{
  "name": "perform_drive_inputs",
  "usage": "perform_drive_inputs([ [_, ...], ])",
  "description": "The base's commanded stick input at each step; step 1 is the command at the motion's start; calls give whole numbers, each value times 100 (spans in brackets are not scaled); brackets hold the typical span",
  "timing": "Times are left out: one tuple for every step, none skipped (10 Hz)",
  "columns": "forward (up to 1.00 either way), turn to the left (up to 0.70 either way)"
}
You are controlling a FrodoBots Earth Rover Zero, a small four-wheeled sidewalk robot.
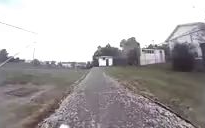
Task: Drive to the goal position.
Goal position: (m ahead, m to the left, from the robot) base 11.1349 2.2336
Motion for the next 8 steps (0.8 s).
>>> perform_drive_inputs([
  [100,0],
  [100,0],
  [100,0],
  [100,0],
  [100,0],
  [100,-1],
  [100,-16],
  [100,-32],
])
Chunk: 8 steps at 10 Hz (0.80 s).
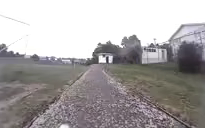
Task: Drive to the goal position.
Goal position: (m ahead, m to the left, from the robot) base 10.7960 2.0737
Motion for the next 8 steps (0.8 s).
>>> perform_drive_inputs([
  [100,-3],
  [100,-1],
  [100,0],
  [100,0],
  [100,0],
  [100,0],
  [100,0],
  [100,0],
])
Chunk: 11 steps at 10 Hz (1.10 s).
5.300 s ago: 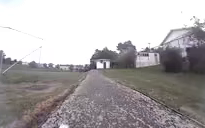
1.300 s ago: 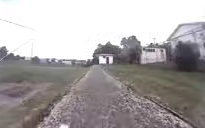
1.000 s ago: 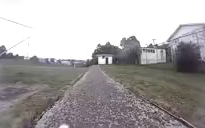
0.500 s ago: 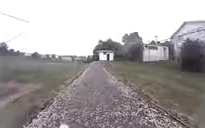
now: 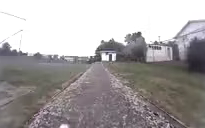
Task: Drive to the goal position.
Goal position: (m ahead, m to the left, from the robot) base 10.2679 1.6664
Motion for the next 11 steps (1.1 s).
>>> perform_drive_inputs([
  [100,0],
  [100,0],
  [100,0],
  [100,0],
  [100,0],
  [100,0],
  [100,0],
  [100,0],
  [100,0],
  [100,0],
  [100,0],
])
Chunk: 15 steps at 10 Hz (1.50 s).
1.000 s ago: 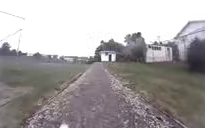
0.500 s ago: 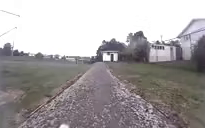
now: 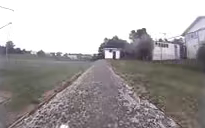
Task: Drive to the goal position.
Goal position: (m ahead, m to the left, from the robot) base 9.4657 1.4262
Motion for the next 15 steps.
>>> perform_drive_inputs([
  [100,0],
  [100,0],
  [100,0],
  [100,0],
  [100,0],
  [100,0],
  [100,0],
  [100,0],
  [100,0],
  [100,-1],
  [100,-5],
  [100,-10],
  [100,-38],
  [100,-38],
  [100,-38],
])
